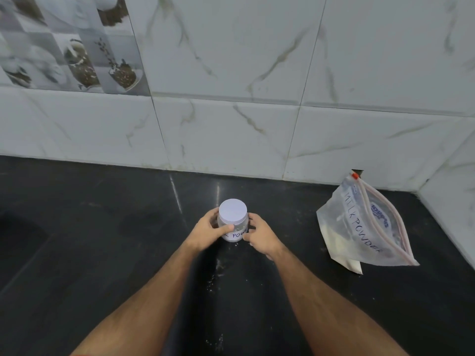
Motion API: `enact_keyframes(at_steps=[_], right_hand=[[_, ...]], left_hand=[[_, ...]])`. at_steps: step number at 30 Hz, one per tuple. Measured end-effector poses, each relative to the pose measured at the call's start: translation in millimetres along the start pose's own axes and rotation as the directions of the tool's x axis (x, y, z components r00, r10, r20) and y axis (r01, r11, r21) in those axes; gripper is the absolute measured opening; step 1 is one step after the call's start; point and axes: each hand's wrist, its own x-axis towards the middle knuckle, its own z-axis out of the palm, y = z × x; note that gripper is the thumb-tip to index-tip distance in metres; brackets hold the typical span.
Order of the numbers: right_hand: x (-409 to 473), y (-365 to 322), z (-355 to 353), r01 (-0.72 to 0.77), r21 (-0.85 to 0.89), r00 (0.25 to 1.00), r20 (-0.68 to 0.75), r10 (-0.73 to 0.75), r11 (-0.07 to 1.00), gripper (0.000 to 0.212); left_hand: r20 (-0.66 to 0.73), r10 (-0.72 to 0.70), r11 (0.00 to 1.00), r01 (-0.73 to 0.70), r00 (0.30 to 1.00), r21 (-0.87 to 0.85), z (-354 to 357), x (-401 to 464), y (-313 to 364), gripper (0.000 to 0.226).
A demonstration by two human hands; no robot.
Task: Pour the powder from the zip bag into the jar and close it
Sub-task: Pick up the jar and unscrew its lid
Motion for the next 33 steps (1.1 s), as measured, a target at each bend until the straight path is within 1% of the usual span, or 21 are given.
enact_keyframes(at_steps=[2,3,5,9,11,13,15,17,19,21,24,26,28,30,33], right_hand=[[-3,0,1,0.02,-0.001,1.0,-0.021,-0.02,1.0,0.06],[-5,-1,0,0.031,-0.002,0.999,-0.028,-0.031,1.0,0.058],[-8,-2,-3,0.055,-0.004,0.997,-0.05,-0.055,0.998,0.056],[-20,-2,-16,0.129,0.006,0.984,-0.123,-0.128,0.992,0.052],[-27,-1,-25,0.171,0.01,0.973,-0.158,-0.168,0.985,0.048],[-36,-2,-36,0.21,0.047,0.961,-0.193,-0.197,0.977,0.043],[-48,-5,-44,0.239,0.134,0.954,-0.218,-0.206,0.962,0.041],[-61,-10,-49,0.231,0.258,0.961,-0.211,-0.178,0.938,0.041],[-73,-11,-52,0.192,0.367,0.977,-0.163,-0.141,0.91,0.048],[-84,-10,-54,0.137,0.423,0.989,-0.108,-0.1,0.896,0.058],[-99,-4,-60,0.084,0.469,0.996,-0.06,-0.063,0.879,0.073],[-110,3,-65,0.094,0.502,0.995,-0.062,-0.073,0.86,0.082],[-119,9,-71,0.116,0.52,0.993,-0.075,-0.091,0.846,0.091],[-128,13,-76,0.121,0.529,0.993,-0.072,-0.098,0.84,0.101],[-141,13,-84,0.096,0.582,0.994,-0.019,-0.104,0.808,0.104]], left_hand=[[-0.02,0.025,0.998,-0.024,0.999,0.059,-2,3,-6,0.089],[-0.031,0.032,0.996,-0.029,0.999,0.085,-1,4,-7,0.089],[-0.059,0.06,0.99,-0.052,0.996,0.131,2,4,-4,0.083],[-0.089,0.109,0.984,-0.095,0.99,0.153,5,4,8,0.073],[-0.058,0.101,0.983,-0.091,0.993,0.16,4,2,16,0.069],[0.004,0.086,0.987,-0.086,0.996,0.136,5,0,27,0.069],[0.06,0.064,0.995,-0.069,0.996,0.077,7,-3,36,0.07],[0.109,0.052,0.999,-0.052,0.993,0.003,14,-7,44,0.059],[0.157,0.06,0.997,-0.051,0.986,-0.061,23,-11,51,0.052],[0.177,0.088,0.993,-0.072,0.98,-0.092,32,-14,58,0.05],[0.204,0.119,0.992,-0.111,0.972,-0.053,41,-20,67,0.041],[0.246,0.135,0.991,-0.132,0.96,-0.027,47,-22,72,0.039],[0.248,0.171,0.985,-0.161,0.954,-0.061,55,-25,80,0.041],[0.256,0.209,0.976,-0.185,0.944,-0.117,64,-26,91,0.047],[0.353,0.267,0.962,-0.228,0.897,-0.148,79,-32,116,0.049]])
